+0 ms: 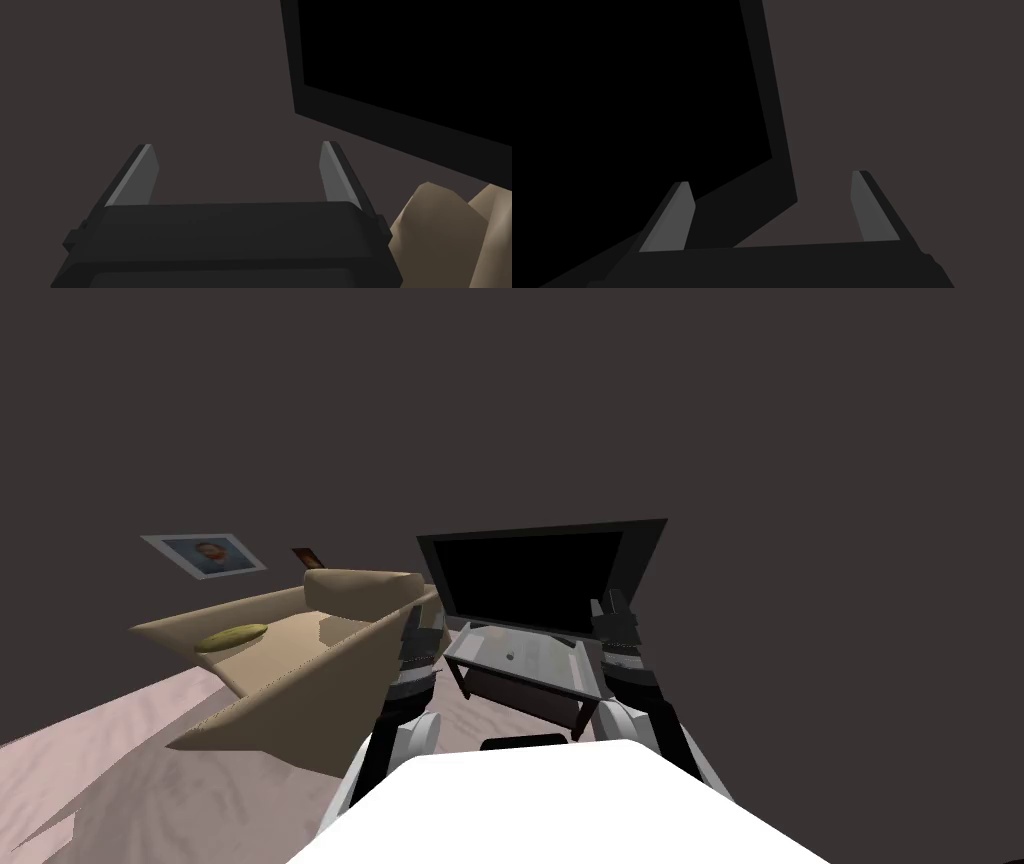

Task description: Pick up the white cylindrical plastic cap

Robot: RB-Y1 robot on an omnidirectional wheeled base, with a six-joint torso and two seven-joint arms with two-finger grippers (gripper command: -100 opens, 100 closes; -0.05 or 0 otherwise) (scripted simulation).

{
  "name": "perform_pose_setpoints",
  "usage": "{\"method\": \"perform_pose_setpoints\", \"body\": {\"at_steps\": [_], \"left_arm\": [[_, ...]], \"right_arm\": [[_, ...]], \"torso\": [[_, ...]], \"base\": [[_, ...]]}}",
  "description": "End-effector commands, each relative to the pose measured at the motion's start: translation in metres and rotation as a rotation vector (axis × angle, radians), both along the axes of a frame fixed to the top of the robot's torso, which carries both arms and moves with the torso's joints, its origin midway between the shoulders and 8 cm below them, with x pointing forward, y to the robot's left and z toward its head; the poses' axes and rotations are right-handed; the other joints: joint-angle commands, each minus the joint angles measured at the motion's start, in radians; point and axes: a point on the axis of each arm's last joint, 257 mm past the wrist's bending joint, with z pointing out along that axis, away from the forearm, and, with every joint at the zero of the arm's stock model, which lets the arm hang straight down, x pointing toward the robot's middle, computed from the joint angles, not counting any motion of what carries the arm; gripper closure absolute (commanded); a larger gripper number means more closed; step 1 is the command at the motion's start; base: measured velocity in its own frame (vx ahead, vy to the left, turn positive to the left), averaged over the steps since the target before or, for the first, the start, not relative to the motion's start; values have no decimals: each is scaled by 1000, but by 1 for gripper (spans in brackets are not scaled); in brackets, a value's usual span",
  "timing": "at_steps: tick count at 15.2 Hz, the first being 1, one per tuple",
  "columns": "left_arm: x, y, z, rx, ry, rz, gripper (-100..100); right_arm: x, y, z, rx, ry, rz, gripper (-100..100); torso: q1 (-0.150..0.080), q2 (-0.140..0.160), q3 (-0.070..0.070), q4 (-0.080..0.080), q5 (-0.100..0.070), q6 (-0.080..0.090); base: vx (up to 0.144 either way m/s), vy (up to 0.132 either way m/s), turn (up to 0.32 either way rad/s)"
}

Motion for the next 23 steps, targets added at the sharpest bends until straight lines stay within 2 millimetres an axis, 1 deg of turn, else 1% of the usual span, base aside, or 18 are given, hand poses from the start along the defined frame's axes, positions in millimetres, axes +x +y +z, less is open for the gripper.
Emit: {"method": "perform_pose_setpoints", "body": {"at_steps": [1, 4, 5, 7, 8, 9, 10, 11, 12, 13, 14, 15, 16, 17, 18, 19, 20, 23], "left_arm": [[7, -3, -8, 21, 31, -25, -100], [23, -6, -29, 36, 103, -62, -100], [23, -6, -29, 36, 103, -62, -100], [37, -6, -50, 35, 169, -84, -100], [37, -6, -50, 33, 169, -85, -100], [45, -5, -61, 27, 206, -94, -100], [45, -5, -61, 27, 206, -94, -100], [53, -4, -74, 19, 246, -101, -100], [53, -4, -74, 19, 246, -101, -100], [61, -1, -88, 7, 288, -107, -100], [61, -1, -88, 7, 288, -107, -100], [70, 2, -102, -6, 333, -109, -100], [70, 2, -102, -7, 333, -110, -100], [78, 5, -118, -19, 378, -107, -100], [78, 5, -118, -25, 378, -110, -100], [86, 9, -132, -37, 422, -105, -100], [86, 10, -134, -45, 425, -108, -100], [101, 19, -164, -81, 513, -93, -100]], "right_arm": [[0, 0, 0, 0, 0, 0, 0], [0, 0, 0, 0, 0, 0, 0], [0, 0, 0, 0, 0, 0, 0], [0, 0, 0, 0, 0, 0, 0], [0, 0, 0, 0, 0, 0, 0], [0, 0, 0, 0, 0, 0, 0], [0, 0, 0, 0, 0, 0, 0], [0, 0, 0, 0, 0, 0, 0], [0, 0, 0, 0, 0, 0, 0], [0, 0, 0, 0, 0, 0, 0], [0, 0, 0, 0, 0, 0, 0], [0, 0, 0, 0, 0, 0, 0], [0, 0, 0, 0, 0, 0, 0], [0, 0, 0, 0, 0, 0, 0], [0, 0, 0, 0, 0, 0, 0], [0, 0, 0, 0, 0, 0, 0], [0, 0, 0, 0, 0, 0, 0], [0, 0, 0, 0, 0, 0, 0]], "torso": [[0, 0, 0, 0, 0, 0], [3, 1, 0, 0, 1, 0], [4, 1, 0, 0, 1, 0], [4, 1, 1, 0, 1, 0], [4, 1, 0, 0, 1, 0], [4, 1, 1, 0, 1, 0], [4, 1, 1, 0, 1, 0], [4, 1, 1, 0, 1, 0], [4, 1, 1, 0, 1, 0], [3, 1, 1, 0, 1, 0], [3, 1, 1, 0, 1, 0], [3, 1, 1, 0, 1, 0], [3, 1, 1, 0, 1, 0], [3, 1, 1, 0, 1, 0], [3, 1, 1, 0, 1, 0], [3, 1, 0, 0, 1, 0], [3, 1, 1, 0, 1, 0], [3, 2, 1, 0, 1, 0]], "base": [[-7, 13, -11], [-16, 45, -35], [-18, 52, -33], [-18, 49, -36], [-20, 50, -38], [-22, 50, -40], [-23, 42, -34], [-24, 43, -42], [-23, 38, -41], [-24, 38, -52], [-21, 38, -45], [-21, 38, -48], [-20, 34, -53], [-17, 39, -64], [-17, 38, -50], [-24, 37, -83], [-28, 38, -70], [-32, 34, -79]]}}
